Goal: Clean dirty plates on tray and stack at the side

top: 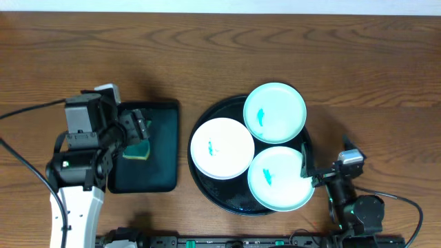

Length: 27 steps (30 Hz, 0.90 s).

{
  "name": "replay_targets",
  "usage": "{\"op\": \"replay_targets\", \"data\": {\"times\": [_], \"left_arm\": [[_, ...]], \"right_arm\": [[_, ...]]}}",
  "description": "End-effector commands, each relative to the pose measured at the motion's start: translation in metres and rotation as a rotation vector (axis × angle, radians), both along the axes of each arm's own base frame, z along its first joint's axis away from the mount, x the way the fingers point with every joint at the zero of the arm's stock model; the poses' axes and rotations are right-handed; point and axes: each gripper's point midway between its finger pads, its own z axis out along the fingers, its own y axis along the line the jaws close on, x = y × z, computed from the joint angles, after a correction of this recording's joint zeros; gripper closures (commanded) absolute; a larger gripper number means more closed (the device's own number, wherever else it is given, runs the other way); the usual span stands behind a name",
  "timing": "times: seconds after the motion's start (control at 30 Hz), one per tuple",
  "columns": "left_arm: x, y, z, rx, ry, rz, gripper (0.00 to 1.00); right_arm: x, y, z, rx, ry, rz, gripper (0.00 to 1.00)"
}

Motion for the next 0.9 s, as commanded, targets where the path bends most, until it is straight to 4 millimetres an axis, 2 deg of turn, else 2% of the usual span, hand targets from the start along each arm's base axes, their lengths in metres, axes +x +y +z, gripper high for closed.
{"op": "replay_targets", "data": {"times": [0.0,0.1,0.2,0.3,0.4,0.53,0.67,0.77,0.83,0.87], "left_arm": [[0.001,-0.01,0.01,-0.055,-0.015,-0.031,0.19],[0.001,-0.01,0.01,-0.055,-0.015,-0.031,0.19],[0.001,-0.01,0.01,-0.055,-0.015,-0.031,0.19],[0.001,-0.01,0.01,-0.055,-0.016,-0.031,0.19],[0.001,-0.01,0.01,-0.055,-0.015,-0.031,0.19],[0.001,-0.01,0.01,-0.055,-0.015,-0.031,0.19],[0.001,-0.01,0.01,-0.055,-0.015,-0.031,0.19],[0.001,-0.01,0.01,-0.055,-0.015,-0.031,0.19],[0.001,-0.01,0.01,-0.055,-0.015,-0.031,0.19],[0.001,-0.01,0.01,-0.055,-0.015,-0.031,0.19]], "right_arm": [[-0.015,0.03,0.013,0.177,0.101,0.168,0.01],[-0.024,0.044,0.019,0.189,0.218,0.252,0.01],[-0.024,0.055,0.038,0.205,0.318,0.311,0.01],[-0.013,0.067,0.058,0.229,0.432,0.375,0.01],[0.002,0.085,0.065,0.26,0.612,0.448,0.01],[0.019,0.114,0.054,0.223,0.866,0.514,0.01],[0.027,0.146,0.032,0.065,1.069,0.563,0.01],[0.033,0.149,0.007,-0.12,1.167,0.471,0.01],[0.041,0.147,-0.011,-0.272,1.165,0.413,0.01],[0.043,0.15,-0.017,-0.289,1.17,0.397,0.01]]}}
